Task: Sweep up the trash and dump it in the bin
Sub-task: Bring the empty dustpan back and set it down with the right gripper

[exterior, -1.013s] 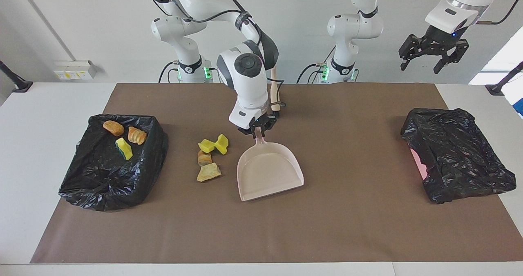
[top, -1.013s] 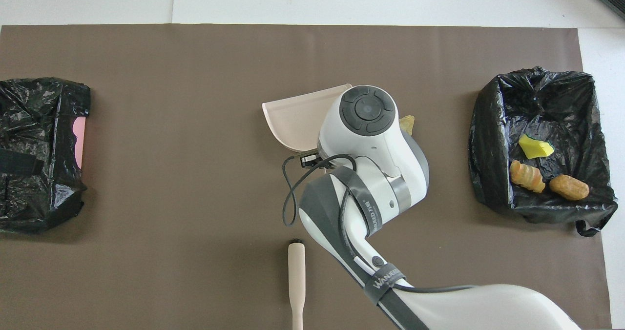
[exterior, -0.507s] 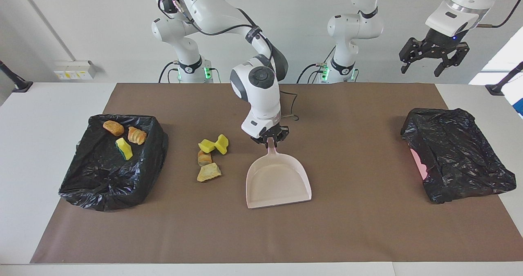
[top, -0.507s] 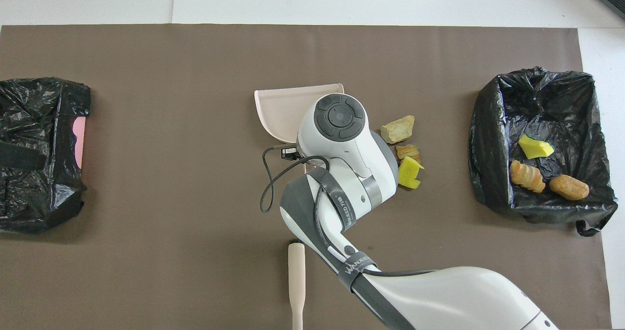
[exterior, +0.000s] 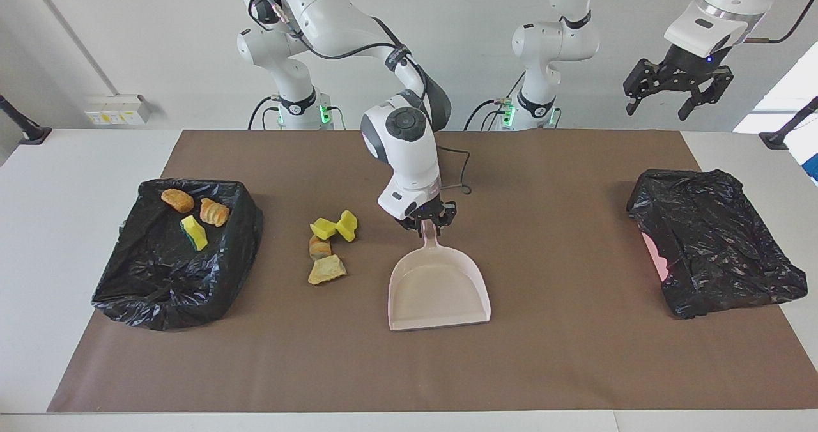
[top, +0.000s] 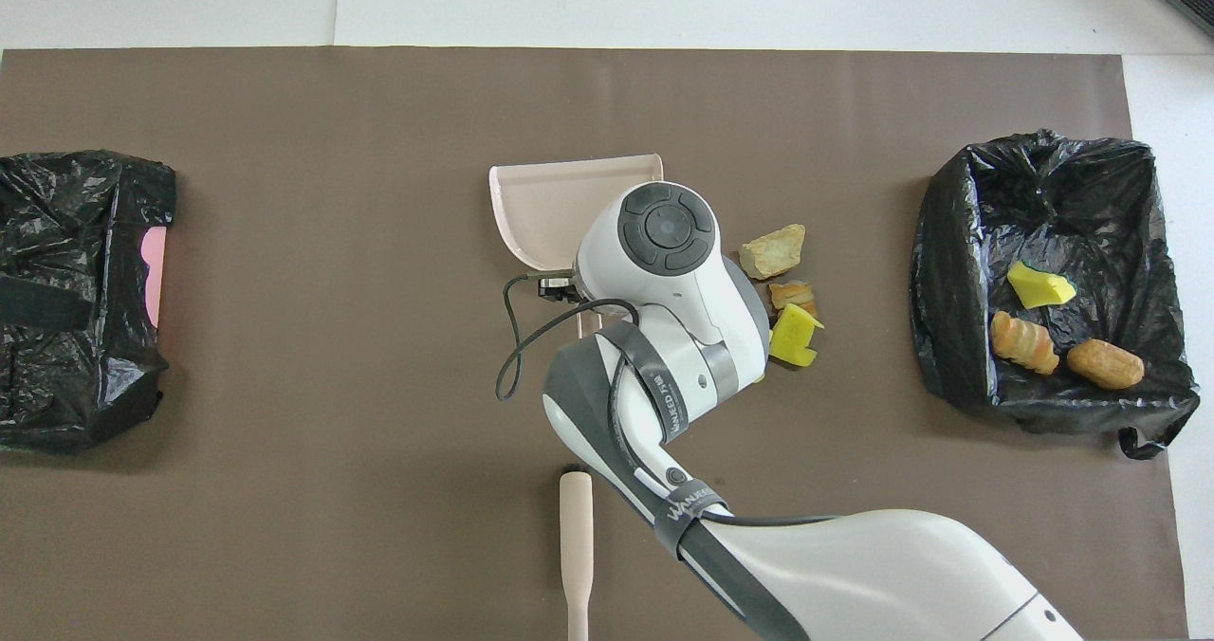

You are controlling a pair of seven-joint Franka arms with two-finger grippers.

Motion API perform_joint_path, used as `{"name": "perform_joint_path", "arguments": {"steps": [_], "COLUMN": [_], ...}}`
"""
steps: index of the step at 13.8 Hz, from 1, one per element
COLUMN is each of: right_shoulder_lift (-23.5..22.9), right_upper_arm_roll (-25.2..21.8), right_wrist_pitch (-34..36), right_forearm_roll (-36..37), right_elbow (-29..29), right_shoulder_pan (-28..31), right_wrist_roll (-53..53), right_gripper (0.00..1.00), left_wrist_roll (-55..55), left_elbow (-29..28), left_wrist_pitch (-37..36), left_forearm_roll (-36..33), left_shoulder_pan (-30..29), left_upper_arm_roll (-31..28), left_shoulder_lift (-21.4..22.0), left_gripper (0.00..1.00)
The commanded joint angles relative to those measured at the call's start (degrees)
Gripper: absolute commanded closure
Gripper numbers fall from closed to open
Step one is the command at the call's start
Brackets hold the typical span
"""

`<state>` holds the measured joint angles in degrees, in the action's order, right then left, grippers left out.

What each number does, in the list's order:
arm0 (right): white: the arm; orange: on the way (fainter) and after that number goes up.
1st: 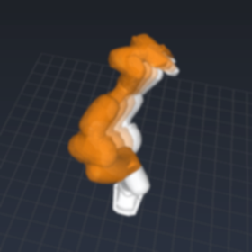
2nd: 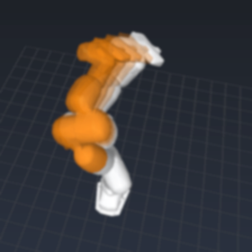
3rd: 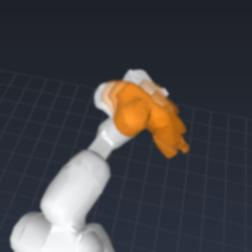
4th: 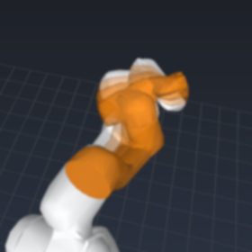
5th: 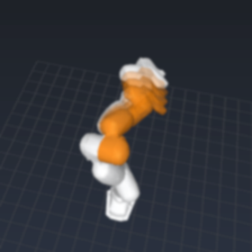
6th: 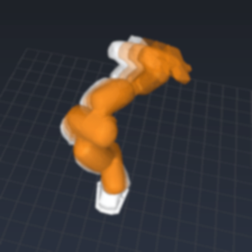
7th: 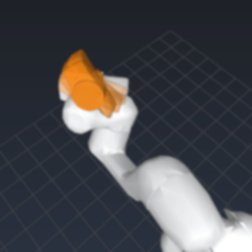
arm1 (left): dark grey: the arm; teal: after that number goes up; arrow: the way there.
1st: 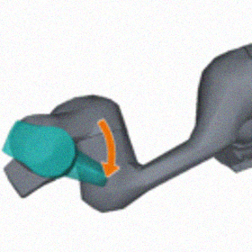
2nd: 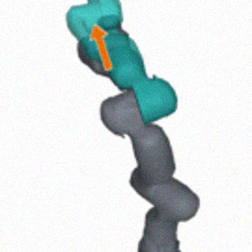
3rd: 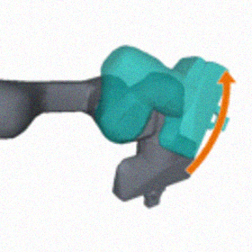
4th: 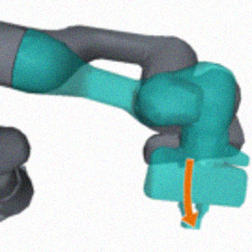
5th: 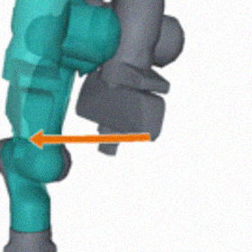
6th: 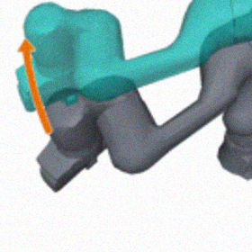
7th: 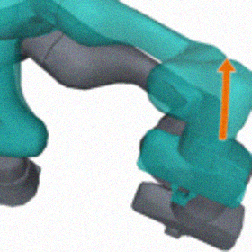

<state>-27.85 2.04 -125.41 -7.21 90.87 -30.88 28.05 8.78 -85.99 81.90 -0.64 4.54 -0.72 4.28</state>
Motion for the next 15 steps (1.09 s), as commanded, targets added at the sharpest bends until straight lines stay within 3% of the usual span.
{"name": "perform_joint_path", "arguments": {"steps": [1,4,9,12,15], "right_shoulder_lift": [-0.4,2.6,16.4,23.9,28.8], "right_upper_arm_roll": [0.1,0.1,0.2,0.2,0.2], "right_wrist_pitch": [-0.7,2.9,14.3,15.3,14.8], "right_forearm_roll": [-1.7,-1.8,-1.9,-2.1,-8.3], "right_elbow": [-0.2,1.8,11.4,19.4,26.2], "right_shoulder_pan": [0.1,-0.3,-1.5,-5.4,-10.1], "right_wrist_roll": [-4.3,-4.5,-4.8,-3.5,0.6], "right_gripper": [0.00,0.00,0.00,0.00,0.00], "left_wrist_roll": [0.3,0.4,0.5,0.2,-1.7], "left_elbow": [-1.9,-1.9,-2.0,-3.6,-7.2], "left_wrist_pitch": [0.8,1.2,2.2,5.0,10.1], "left_forearm_roll": [-0.2,-0.2,-0.2,-0.2,-0.2], "left_shoulder_pan": [-1.0,-1.1,-0.9,0.2,4.1], "left_upper_arm_roll": [0.6,0.6,0.6,0.8,0.8], "left_shoulder_lift": [1.3,1.3,0.6,0.3,0.2], "left_gripper": [0.00,0.00,0.00,0.00,0.00]}}
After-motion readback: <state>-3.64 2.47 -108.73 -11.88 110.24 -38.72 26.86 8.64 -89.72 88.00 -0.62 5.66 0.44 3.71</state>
